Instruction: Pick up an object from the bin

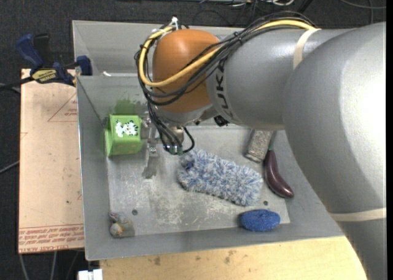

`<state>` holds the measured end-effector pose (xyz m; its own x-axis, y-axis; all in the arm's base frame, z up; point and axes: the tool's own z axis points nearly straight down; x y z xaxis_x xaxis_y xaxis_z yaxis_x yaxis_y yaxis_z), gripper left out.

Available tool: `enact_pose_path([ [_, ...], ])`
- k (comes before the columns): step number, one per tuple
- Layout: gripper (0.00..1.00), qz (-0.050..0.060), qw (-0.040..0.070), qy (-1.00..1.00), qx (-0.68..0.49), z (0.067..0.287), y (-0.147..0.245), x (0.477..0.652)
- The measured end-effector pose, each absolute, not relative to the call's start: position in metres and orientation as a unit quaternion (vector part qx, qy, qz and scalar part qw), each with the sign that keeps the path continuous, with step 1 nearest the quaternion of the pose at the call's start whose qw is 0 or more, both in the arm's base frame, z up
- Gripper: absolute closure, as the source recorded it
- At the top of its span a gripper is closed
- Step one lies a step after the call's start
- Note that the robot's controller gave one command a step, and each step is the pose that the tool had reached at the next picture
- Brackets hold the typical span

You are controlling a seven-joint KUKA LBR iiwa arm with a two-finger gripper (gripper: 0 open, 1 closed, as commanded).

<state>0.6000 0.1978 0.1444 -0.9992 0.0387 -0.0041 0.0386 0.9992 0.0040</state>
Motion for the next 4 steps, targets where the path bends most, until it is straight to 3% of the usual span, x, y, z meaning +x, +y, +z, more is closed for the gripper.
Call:
enact_pose_path([
  [1, 0.00, -0.001, -0.002, 1.000, 0.024, 0.144, 0.179, 0.599],
  [2, 0.00, 0.001, 0.001, 1.000, 0.016, 0.159, 0.151, 0.596],
  [3, 0.00, 0.000, 0.002, 1.000, -0.005, 0.147, 0.127, 0.582],
  [4, 0.00, 0.001, 0.000, 1.000, 0.031, 0.128, 0.095, 0.586],
])
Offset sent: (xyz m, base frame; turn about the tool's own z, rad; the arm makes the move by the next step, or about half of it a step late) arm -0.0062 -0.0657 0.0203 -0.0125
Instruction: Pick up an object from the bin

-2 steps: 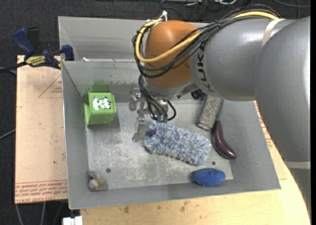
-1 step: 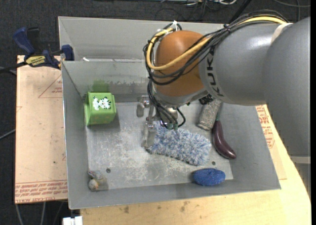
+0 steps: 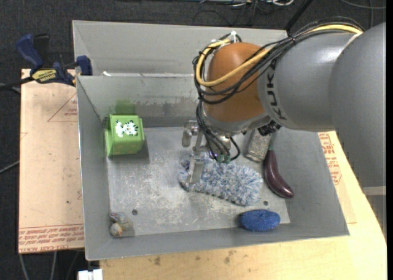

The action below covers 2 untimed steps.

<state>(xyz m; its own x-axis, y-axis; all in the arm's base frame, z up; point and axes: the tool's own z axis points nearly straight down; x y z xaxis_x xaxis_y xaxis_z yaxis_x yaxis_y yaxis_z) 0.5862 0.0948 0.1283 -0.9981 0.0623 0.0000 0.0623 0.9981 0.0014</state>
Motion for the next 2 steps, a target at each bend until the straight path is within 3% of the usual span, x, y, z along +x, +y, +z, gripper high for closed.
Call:
enact_pose_path([
  [1, 0.00, 0.001, 0.001, 1.000, 0.011, 0.095, 0.071, 0.581],
  [2, 1.00, 0.001, 0.001, 0.998, 0.066, 0.092, 0.037, 0.603],
])
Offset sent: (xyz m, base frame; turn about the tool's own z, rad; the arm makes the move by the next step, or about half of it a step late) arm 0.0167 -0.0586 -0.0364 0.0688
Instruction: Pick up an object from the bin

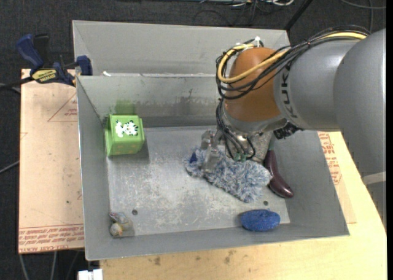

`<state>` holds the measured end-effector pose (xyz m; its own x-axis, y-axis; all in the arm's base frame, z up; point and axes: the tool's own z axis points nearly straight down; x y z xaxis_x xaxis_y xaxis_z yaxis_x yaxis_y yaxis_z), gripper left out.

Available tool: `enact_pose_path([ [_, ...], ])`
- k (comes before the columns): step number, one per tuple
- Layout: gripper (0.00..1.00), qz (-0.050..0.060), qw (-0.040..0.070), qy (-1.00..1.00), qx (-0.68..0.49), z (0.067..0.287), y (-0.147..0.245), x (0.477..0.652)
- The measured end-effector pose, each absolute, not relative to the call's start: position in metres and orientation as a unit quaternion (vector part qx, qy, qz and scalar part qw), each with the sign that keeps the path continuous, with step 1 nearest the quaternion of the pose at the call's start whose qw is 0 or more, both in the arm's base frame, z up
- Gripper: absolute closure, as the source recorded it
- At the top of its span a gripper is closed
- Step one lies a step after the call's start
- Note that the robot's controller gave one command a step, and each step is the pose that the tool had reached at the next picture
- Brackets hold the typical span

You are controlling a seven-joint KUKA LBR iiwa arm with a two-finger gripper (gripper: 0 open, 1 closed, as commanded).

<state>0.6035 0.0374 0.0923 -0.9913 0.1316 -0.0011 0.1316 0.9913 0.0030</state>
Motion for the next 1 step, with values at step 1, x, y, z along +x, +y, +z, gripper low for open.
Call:
enact_pose_path([
  [1, 1.00, 0.002, 0.001, 0.998, 0.066, 0.0923, 0.0374, 0.6035],
])
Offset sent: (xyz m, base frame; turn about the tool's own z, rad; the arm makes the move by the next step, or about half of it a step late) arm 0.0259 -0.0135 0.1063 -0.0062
